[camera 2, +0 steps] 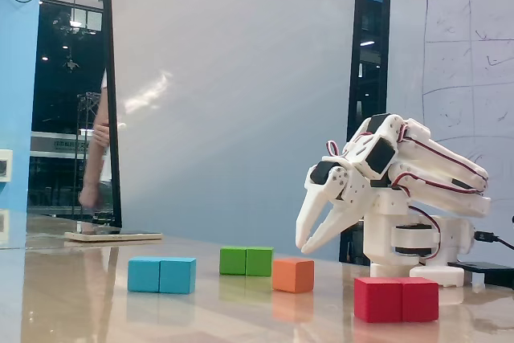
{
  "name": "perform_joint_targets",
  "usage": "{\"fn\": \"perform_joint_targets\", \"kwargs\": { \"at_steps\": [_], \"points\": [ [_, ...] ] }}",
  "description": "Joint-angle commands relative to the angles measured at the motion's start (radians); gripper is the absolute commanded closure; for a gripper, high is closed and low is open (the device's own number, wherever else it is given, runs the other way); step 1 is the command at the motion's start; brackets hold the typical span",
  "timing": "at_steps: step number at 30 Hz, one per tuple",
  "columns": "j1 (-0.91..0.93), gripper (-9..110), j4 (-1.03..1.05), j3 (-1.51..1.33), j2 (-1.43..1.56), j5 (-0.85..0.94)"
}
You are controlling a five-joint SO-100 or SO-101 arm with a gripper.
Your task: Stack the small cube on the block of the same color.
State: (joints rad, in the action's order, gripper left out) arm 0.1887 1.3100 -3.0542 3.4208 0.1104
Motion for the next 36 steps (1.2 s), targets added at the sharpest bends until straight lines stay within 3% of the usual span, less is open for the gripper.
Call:
{"fn": "perform_joint_targets", "kwargs": {
  "at_steps": [1,11,18,36],
  "points": [
    [-0.011,101,-0.003,0.008,0.031,0.009],
    [-0.017,101,-0.003,0.008,0.031,0.011],
    [-0.13,101,-0.003,0.008,0.031,0.011],
    [-0.13,101,-0.003,0.008,0.031,0.009]
  ]
}}
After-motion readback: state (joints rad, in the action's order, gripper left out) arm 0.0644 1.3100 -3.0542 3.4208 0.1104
